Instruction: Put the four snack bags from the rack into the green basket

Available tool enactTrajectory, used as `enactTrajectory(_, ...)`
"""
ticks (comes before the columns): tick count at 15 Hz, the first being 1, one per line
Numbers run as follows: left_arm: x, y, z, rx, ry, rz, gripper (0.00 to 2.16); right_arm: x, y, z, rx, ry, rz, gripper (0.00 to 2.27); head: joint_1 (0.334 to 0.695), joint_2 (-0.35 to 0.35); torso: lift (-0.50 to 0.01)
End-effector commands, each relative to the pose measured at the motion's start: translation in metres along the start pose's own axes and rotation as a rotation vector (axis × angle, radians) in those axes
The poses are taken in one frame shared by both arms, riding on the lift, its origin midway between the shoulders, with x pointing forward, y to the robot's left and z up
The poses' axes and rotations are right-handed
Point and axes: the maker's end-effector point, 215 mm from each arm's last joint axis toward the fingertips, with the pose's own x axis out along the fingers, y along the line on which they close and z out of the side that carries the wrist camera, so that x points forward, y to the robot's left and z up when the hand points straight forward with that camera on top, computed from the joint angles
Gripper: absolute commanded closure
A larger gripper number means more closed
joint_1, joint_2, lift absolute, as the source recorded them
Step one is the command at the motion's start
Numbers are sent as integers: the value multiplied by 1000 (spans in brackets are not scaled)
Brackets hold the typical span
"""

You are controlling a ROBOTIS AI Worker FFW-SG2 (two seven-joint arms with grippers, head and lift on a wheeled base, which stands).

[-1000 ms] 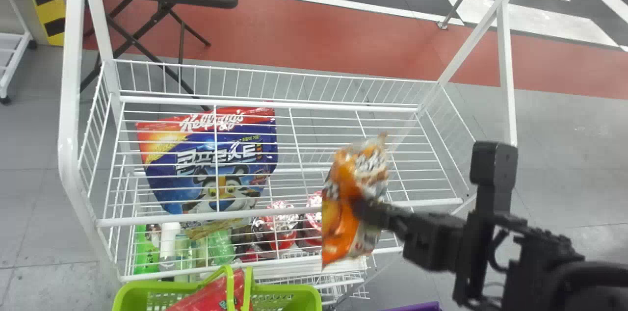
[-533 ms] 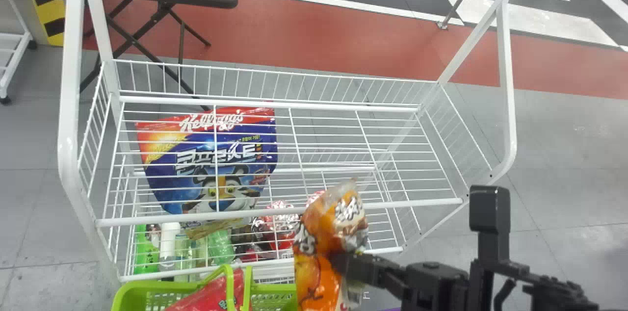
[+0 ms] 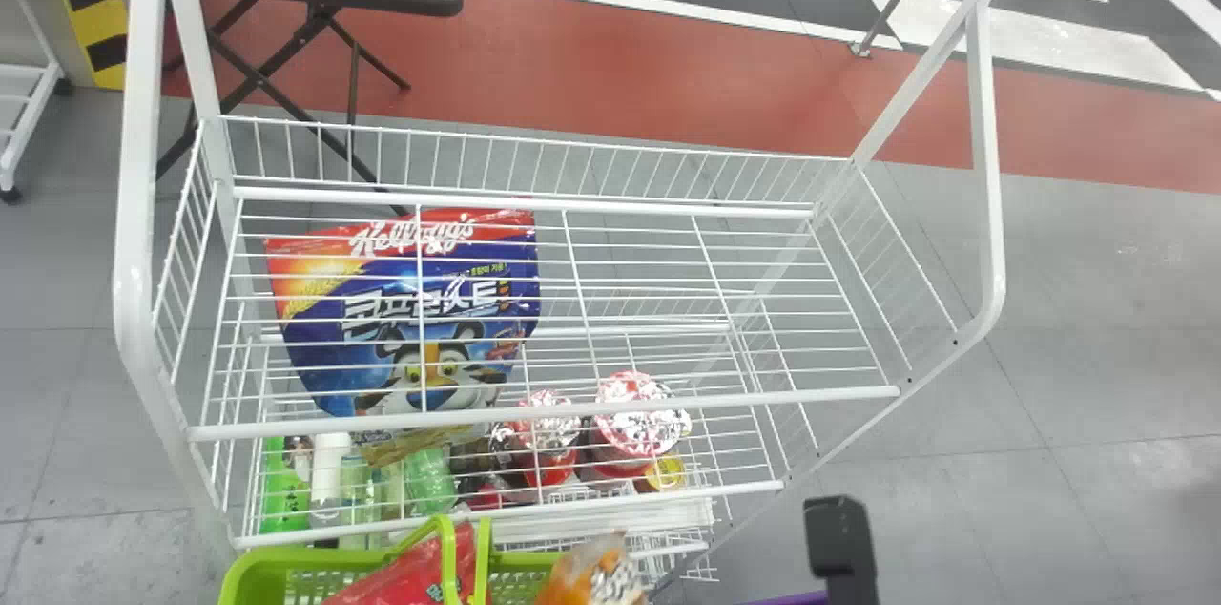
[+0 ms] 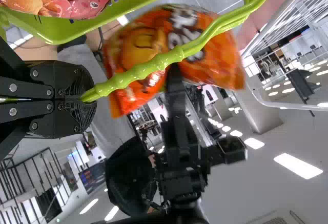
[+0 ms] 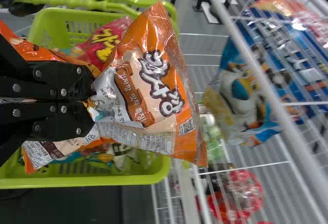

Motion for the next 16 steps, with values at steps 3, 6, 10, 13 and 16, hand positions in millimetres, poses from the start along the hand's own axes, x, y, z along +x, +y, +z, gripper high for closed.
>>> enactTrajectory(3,3,-4,-1,-1,2,-7,2030,27,2,-50,13,144,1,2213,695,-350,-7)
enactTrajectory(6,3,-7,-3,1,3,-12,2030,37,-11,-53,-3,171,-53,2199,695,-350,-7)
enactTrajectory(10,2,-11,-5,1,3,-14,2030,46,-36,-27,-8,104,-82,2064,695,-350,-7)
enactTrajectory(13,3,-12,-7,0,8,-16,2030,48,-44,-14,-17,56,-85,404,695,-350,-7)
enactTrajectory(16,3,-11,-7,-2,5,-13,2030,43,-38,-19,-14,66,-72,16,695,-350,-7)
